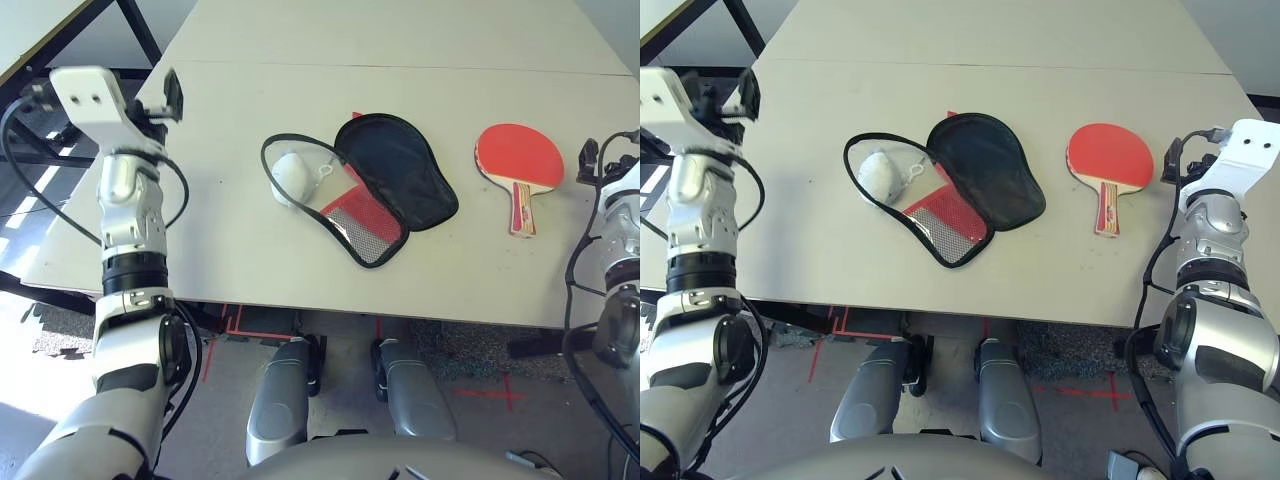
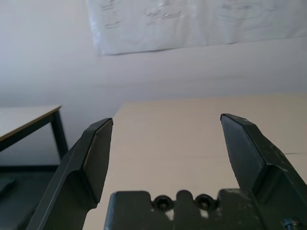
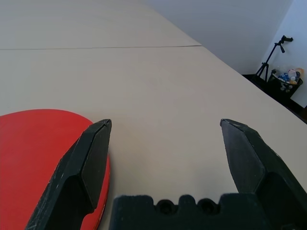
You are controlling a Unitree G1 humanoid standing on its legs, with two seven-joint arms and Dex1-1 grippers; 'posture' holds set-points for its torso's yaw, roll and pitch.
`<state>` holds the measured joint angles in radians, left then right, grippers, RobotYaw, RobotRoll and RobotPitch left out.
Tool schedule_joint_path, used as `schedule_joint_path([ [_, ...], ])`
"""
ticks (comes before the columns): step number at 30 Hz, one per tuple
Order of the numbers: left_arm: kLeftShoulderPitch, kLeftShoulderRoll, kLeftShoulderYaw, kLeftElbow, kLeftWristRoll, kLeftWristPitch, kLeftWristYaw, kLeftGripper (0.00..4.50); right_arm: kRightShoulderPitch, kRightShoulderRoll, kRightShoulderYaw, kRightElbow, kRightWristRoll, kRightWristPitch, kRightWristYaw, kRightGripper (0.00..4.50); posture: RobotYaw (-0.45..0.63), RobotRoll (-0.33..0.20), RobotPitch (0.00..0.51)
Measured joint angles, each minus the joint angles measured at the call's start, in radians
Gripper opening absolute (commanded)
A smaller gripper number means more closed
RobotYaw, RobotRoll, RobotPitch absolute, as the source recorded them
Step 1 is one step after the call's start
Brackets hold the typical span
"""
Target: Store the ping-pong paddle in its case and zip it.
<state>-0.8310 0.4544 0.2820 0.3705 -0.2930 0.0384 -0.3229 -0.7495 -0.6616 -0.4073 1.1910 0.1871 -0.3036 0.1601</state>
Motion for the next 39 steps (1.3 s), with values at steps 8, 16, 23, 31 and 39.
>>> schedule_joint_path([
  [8, -0.008, -0.017, -0.158, -0.212, -0.082, 0.223, -0.221, 4.49, 0.029, 0.014, -0.006, -0.043, 0.025, -0.005, 0.003, 4.50, -0.08, 0.000, 0.179],
  [16, -0.002, -0.065, -0.244, -0.268, -0.115, 0.287, -0.341, 4.49, 0.056, 0.039, -0.002, -0.182, 0.042, 0.049, 0.020, 4.50, -0.14, 0.000, 0.167],
  [23, 0.005, -0.112, -0.275, -0.186, -0.100, 0.269, -0.396, 4.49, 0.132, 0.084, -0.002, -0.419, 0.078, 0.178, 0.011, 4.50, -0.21, 0.000, 0.163],
  [31, -0.017, -0.152, -0.310, -0.078, -0.075, 0.222, -0.469, 4.49, 0.223, 0.139, 0.001, -0.818, 0.141, 0.466, -0.057, 4.50, -0.28, 0.000, 0.168],
  [39, -0.016, -0.126, -0.323, -0.071, -0.052, 0.216, -0.522, 4.49, 0.259, 0.182, 0.036, -1.261, 0.216, 1.061, -0.211, 4.50, -0.29, 0.000, 0.190],
])
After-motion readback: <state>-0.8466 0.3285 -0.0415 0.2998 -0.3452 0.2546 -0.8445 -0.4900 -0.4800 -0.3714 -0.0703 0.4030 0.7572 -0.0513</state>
